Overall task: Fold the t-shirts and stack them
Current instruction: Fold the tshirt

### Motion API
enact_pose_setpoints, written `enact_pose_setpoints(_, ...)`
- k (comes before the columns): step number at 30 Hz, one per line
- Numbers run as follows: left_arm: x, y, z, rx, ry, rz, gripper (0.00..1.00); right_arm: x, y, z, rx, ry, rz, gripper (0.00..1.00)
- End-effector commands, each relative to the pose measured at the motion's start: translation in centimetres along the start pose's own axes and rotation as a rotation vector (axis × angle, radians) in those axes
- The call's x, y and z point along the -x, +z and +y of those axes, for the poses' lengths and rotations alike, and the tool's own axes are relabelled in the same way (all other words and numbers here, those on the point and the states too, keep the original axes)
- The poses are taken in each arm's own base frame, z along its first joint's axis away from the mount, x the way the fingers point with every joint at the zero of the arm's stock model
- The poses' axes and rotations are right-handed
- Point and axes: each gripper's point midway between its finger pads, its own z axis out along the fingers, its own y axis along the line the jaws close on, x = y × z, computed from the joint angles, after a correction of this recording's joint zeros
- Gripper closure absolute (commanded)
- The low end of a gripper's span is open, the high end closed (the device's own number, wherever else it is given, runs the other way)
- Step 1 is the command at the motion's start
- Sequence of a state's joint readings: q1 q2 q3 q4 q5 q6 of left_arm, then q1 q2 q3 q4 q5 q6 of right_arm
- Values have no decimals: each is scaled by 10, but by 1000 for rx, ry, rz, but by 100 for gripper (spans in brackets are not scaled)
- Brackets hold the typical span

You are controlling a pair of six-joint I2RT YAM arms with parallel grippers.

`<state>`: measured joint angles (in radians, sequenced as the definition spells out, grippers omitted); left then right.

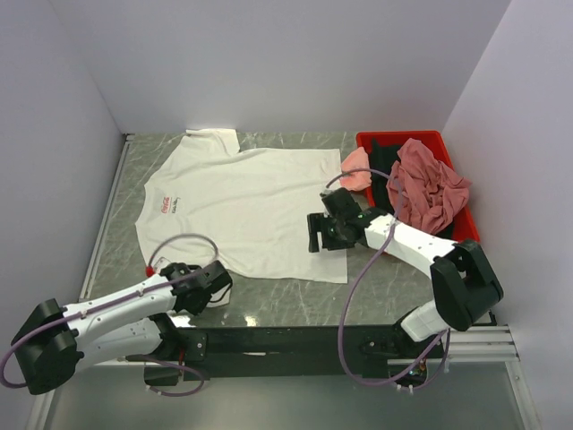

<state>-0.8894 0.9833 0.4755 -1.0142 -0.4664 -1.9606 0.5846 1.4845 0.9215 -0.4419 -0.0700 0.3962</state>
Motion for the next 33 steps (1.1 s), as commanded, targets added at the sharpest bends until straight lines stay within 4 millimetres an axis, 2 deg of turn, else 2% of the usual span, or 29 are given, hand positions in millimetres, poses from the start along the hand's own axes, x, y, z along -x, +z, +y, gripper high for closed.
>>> enact_pose_setpoints(1,36,-20,-12,-32,-221,-118,100,-12,-17,-17,-63,8,-13,19)
enact_pose_setpoints(4,55,-32,-13,-64,-232,-177,100,-37,-20,-17,-48,29,50,19)
enact_pose_setpoints(7,65,-41,-12,-82,-239,-192,100,-65,-24,-15,-34,71,113,20)
enact_pose_setpoints(10,64,-43,-16,-117,-239,-172,100,-85,-26,-24,-80,102,150,20)
enact_pose_setpoints(13,59,-44,-21,-148,-223,-149,100,-96,-24,-36,-144,141,170,20)
enact_pose_setpoints(18,61,-51,-32,-190,-212,-143,100,-106,-20,-40,-161,192,170,22)
enact_pose_setpoints(24,66,-55,-32,-187,-210,-166,100,-93,-9,-44,-189,177,127,26)
enact_pose_setpoints(27,71,-58,-32,-194,-216,-178,100,-95,-4,-49,-224,173,158,30)
enact_pose_setpoints(29,73,-60,-32,-207,-224,-178,100,-95,-3,-43,-201,166,174,35)
enact_pose_setpoints(31,74,-60,-32,-216,-234,-181,100,-98,-4,-42,-190,166,181,45)
enact_pose_setpoints(33,76,-59,-30,-218,-244,-183,100,-101,-6,-42,-190,168,192,63)
